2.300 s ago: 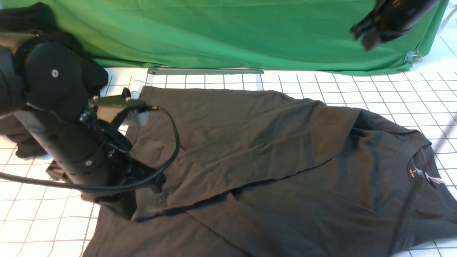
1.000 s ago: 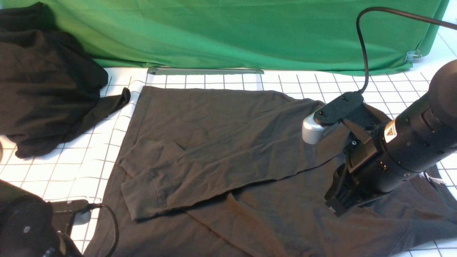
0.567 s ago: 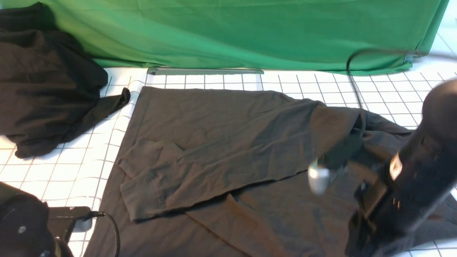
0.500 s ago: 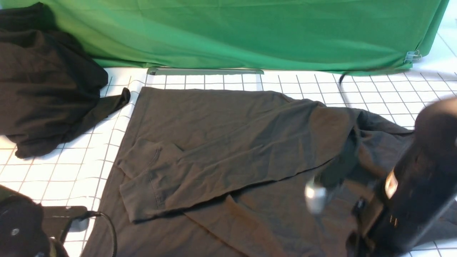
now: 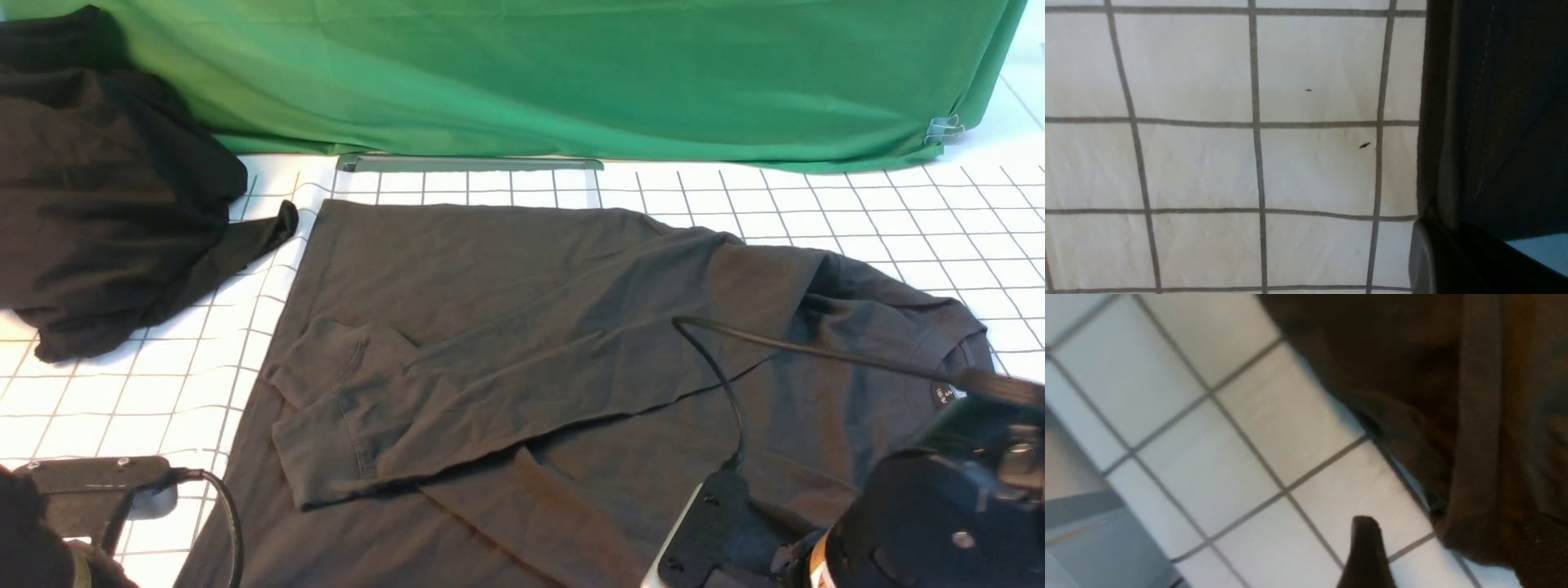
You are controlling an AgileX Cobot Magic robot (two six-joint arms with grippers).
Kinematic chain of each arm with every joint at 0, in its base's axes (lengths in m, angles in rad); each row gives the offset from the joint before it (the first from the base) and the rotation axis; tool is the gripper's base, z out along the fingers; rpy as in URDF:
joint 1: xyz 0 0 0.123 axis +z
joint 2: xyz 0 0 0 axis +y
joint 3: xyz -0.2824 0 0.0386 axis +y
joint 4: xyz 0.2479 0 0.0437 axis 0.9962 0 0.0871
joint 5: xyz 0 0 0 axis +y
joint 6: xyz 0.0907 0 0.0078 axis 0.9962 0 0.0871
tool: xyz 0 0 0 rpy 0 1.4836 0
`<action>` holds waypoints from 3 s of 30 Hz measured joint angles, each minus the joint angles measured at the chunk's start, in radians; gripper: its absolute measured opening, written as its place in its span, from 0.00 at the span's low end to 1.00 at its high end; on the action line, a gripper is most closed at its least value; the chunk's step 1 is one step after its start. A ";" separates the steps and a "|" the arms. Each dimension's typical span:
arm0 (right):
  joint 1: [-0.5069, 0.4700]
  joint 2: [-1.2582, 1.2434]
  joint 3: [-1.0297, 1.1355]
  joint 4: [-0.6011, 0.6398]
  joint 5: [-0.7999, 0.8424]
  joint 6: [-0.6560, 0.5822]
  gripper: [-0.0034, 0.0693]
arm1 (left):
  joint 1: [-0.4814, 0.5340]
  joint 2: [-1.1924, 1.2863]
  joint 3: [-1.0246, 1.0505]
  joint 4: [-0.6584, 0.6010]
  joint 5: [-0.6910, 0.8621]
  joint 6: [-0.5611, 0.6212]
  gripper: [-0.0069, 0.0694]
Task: Fold a long-sleeved shirt over a white checkered tablecloth.
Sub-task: 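Grasp the near edge of the shirt at its hem and shoulder corners, then fold the black garment in half by bringing its near edge over to the far edge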
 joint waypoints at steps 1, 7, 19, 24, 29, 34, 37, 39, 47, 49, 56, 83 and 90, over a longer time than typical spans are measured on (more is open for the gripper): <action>0.000 0.019 0.000 -0.008 -0.002 0.005 0.67 | 0.000 0.000 0.000 0.001 0.000 0.000 0.11; 0.000 0.070 -0.003 -0.063 -0.013 0.041 0.32 | 0.000 0.000 -0.001 0.001 0.044 0.001 0.11; 0.010 -0.153 0.000 -0.040 0.175 0.069 0.09 | 0.000 -0.152 -0.023 -0.008 0.208 0.023 0.11; 0.010 -0.231 -0.026 -0.085 0.232 0.068 0.09 | 0.000 -0.179 -0.128 0.007 0.261 0.023 0.11; 0.009 -0.232 -0.078 -0.164 0.238 0.077 0.09 | 0.000 -0.146 -0.230 0.043 0.231 0.023 0.11; -0.076 -0.232 -0.164 -0.217 0.202 0.093 0.09 | 0.000 -0.041 -0.351 0.095 0.186 0.023 0.11; -0.158 -0.217 -0.240 -0.222 0.181 0.067 0.09 | 0.001 0.056 -0.434 0.129 0.156 0.023 0.11; -0.202 -0.188 -0.292 -0.224 0.177 0.040 0.09 | 0.014 0.116 -0.497 0.134 0.140 0.024 0.11; -0.315 0.014 -0.486 -0.224 0.114 -0.039 0.09 | 0.143 0.388 -0.794 0.112 0.096 0.110 0.11; -0.327 0.052 -0.521 -0.225 0.098 -0.043 0.09 | 0.161 0.429 -0.846 0.104 0.093 0.124 0.11; -0.380 0.322 -0.809 -0.232 0.073 -0.069 0.09 | 0.239 0.696 -1.154 0.071 0.087 0.159 0.11; -0.417 0.559 -1.231 -0.288 0.241 -0.004 0.67 | 0.282 1.046 -1.447 0.124 0.009 0.160 0.54; -0.557 0.460 -1.239 -0.302 0.416 -0.004 0.32 | 0.282 1.016 -1.577 0.067 0.241 0.298 0.61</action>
